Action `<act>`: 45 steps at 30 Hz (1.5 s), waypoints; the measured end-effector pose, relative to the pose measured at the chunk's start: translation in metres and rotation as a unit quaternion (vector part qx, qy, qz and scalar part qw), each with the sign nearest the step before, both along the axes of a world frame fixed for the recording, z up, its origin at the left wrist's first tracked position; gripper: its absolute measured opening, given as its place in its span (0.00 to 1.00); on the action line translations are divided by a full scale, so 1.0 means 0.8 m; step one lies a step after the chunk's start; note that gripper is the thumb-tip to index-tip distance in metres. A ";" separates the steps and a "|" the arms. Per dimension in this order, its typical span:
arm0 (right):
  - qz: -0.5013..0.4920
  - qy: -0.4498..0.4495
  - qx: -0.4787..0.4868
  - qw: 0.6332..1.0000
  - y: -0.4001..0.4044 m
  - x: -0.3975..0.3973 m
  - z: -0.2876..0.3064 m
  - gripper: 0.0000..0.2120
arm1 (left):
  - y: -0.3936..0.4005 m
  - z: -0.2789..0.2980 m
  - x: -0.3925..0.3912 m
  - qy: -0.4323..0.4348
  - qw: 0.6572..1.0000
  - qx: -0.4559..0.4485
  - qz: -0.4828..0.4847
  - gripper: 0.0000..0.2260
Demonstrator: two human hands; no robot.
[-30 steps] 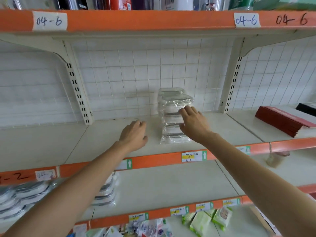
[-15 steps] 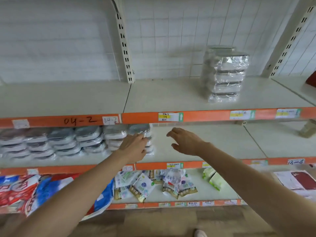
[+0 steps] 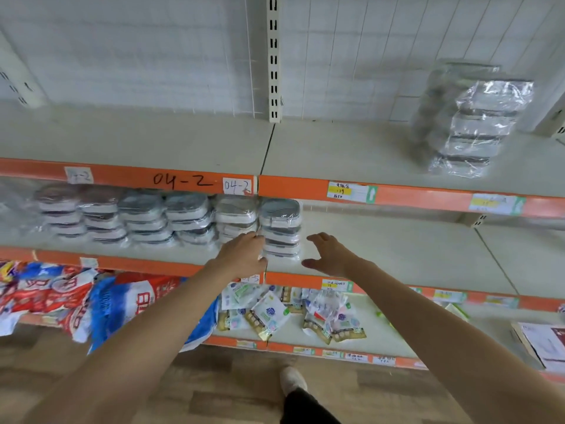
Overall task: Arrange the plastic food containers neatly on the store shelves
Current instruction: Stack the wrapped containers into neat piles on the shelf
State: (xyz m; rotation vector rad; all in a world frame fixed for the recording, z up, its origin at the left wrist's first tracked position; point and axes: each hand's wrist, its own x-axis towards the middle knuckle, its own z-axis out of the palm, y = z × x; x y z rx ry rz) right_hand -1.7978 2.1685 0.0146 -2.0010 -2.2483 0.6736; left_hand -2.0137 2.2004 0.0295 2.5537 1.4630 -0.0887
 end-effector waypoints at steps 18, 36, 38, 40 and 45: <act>-0.007 -0.024 0.094 0.995 0.225 -0.013 -0.118 0.47 | 0.106 -0.163 0.023 -0.115 0.989 0.077 0.046 0.18; -0.110 -0.013 0.156 0.981 0.162 0.049 -0.157 0.45 | 0.149 -0.177 0.068 -0.085 0.989 0.120 0.026 0.22; -0.121 0.001 0.108 0.987 0.146 0.069 -0.166 0.45 | 0.158 -0.176 0.078 -0.028 0.995 0.094 -0.011 0.31; -0.135 0.015 0.077 0.988 0.132 0.084 -0.174 0.43 | 0.171 -0.172 0.090 0.044 0.997 0.054 -0.042 0.39; -0.192 0.077 0.050 0.977 0.116 0.103 -0.198 0.40 | 0.198 -0.172 0.114 0.128 0.990 -0.014 -0.058 0.40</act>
